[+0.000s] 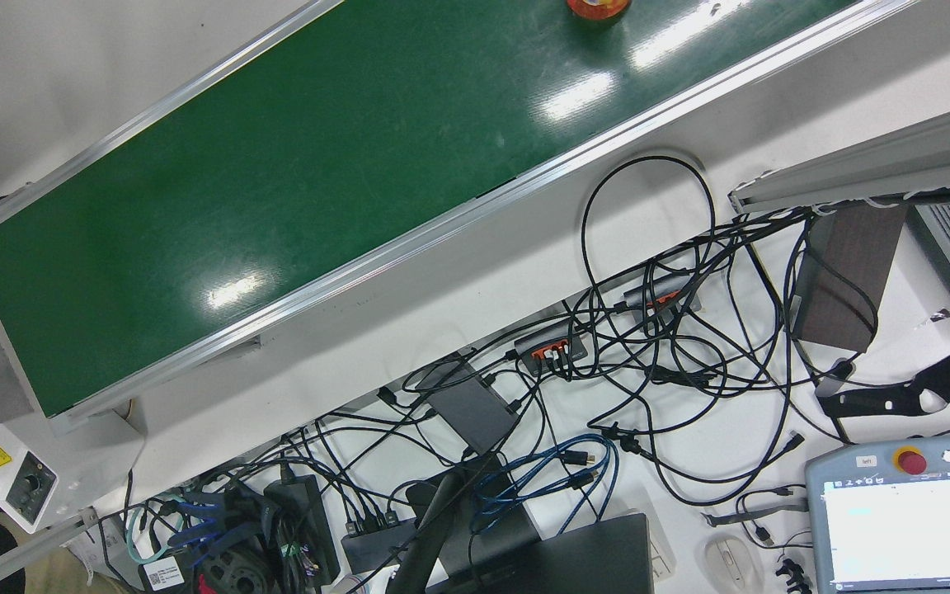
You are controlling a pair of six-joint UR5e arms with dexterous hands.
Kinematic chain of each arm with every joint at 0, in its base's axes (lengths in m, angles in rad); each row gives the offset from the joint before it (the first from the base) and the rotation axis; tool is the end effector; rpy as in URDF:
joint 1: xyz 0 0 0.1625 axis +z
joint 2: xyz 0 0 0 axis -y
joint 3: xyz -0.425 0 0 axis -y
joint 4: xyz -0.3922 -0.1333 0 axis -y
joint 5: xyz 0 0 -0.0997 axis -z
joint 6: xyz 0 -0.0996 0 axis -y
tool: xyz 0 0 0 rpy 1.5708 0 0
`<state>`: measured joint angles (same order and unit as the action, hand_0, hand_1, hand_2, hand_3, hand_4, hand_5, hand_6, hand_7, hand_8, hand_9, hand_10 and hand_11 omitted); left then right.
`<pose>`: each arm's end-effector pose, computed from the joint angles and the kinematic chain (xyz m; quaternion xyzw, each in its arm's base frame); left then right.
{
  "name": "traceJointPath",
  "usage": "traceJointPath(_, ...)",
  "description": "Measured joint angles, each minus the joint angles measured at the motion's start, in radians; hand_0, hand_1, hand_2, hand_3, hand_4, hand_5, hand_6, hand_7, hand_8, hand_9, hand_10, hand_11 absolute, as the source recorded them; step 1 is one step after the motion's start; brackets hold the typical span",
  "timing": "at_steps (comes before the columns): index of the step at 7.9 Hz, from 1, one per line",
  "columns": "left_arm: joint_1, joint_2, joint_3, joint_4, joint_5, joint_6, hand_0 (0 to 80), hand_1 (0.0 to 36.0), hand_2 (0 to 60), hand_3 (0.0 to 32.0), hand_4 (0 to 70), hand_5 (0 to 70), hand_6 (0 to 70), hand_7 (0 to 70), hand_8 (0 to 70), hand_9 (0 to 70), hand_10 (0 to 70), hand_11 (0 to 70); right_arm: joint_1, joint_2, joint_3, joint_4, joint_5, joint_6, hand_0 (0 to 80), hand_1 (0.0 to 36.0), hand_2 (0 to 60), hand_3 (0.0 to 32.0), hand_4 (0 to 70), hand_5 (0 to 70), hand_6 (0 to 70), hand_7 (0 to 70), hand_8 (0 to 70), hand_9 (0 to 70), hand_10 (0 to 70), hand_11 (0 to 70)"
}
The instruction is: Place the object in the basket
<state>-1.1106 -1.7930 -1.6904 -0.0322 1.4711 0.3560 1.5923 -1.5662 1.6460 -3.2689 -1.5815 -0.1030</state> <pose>0.1345 -0.5939 0.5022 -0.0149 0.8256 -0.5328 0.1855 0.1427 -0.4847 0.6605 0.0391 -0.6890 0.7229 0.0332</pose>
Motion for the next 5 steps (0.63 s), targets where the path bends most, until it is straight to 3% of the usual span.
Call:
traceJointPath(4,0.000,0.000,0.000,0.000,0.000,0.000,50.7,8.8,0.0,6.0,13.2,21.9,1.5,1.5,8.8,8.9,8.1,12.9,0.000,0.000,0.000,0.000,0.000,-0.001,0.0,0.0,0.0,0.0,0.0,0.0,0.0,0.0,0.0,0.0,0.0,0.0)
traceJointPath(5,0.000,0.000,-0.001,0.000,0.000,0.000,50.5,10.7,0.0,5.8,13.6,21.4,1.7,1.6,9.0,9.1,7.9,12.7,0.000,0.000,0.000,0.000,0.000,0.000,0.0,0.0,0.0,0.0,0.0,0.0,0.0,0.0,0.0,0.0,0.0,0.0)
